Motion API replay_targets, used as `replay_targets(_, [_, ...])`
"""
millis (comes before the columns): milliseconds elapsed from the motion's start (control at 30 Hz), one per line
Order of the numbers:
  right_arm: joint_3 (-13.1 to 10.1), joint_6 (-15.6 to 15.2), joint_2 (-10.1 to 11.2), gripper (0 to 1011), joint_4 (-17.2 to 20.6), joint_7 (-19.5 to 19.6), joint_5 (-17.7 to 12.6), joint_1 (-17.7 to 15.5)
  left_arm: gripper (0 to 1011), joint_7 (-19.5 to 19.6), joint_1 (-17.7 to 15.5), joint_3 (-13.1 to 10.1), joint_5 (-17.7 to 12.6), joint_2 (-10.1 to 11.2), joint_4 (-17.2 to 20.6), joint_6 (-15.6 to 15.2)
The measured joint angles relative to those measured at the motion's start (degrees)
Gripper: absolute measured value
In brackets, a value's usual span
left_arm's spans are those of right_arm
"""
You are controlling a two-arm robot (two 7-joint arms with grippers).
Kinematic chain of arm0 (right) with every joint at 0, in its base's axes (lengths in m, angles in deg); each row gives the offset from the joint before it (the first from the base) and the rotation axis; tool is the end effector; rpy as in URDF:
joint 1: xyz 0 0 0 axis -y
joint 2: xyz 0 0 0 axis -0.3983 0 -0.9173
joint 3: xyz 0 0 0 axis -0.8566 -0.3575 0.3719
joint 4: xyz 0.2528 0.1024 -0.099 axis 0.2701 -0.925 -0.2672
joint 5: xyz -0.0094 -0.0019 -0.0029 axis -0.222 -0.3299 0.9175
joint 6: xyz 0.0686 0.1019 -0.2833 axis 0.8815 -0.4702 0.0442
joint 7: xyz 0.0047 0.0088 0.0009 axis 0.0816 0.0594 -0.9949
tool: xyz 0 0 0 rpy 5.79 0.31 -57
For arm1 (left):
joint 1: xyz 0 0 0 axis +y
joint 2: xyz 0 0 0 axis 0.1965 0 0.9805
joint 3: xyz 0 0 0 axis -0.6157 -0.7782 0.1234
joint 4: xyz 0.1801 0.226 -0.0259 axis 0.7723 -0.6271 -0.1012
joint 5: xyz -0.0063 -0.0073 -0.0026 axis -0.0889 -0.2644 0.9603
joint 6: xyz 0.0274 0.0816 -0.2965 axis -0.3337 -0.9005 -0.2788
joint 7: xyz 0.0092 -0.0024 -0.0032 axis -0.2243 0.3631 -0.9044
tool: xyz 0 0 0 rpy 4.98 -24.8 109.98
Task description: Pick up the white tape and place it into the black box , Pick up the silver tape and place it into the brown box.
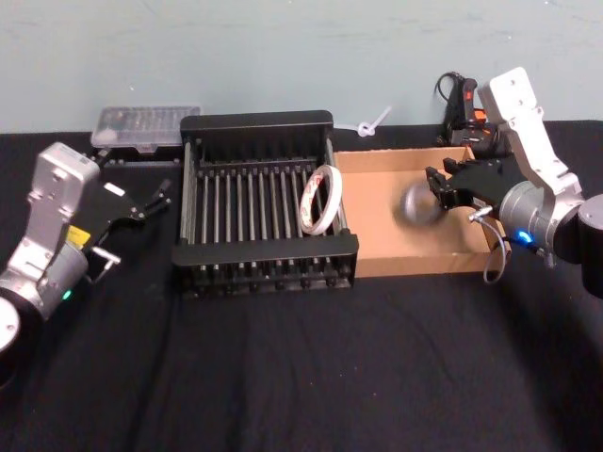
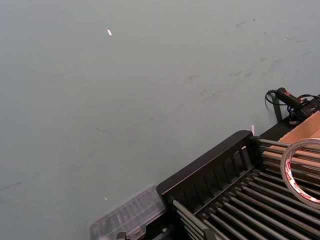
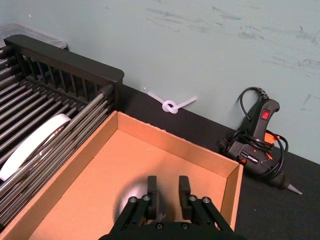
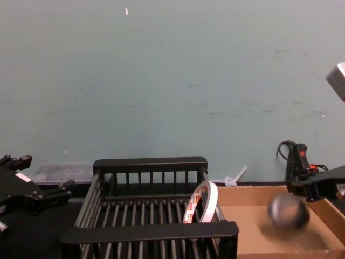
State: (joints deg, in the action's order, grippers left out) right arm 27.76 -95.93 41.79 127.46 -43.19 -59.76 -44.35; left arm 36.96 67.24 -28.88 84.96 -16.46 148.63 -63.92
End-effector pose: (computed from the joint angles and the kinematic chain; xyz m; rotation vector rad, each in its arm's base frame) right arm 0.4218 -0.0301 -0.2432 -0.4579 0.0811 -1.1283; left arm 0.3580 0.0826 -0.3023 0.3045 -0.2848 1.2478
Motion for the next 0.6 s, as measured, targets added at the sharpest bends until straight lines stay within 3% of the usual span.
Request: replay_targets(600, [0.05,-0.08,0.13,817,0.24,-0.18,-0.17,-0.12,1001,0.0,0.0,0.0,0.0,0.0,0.0,0.0])
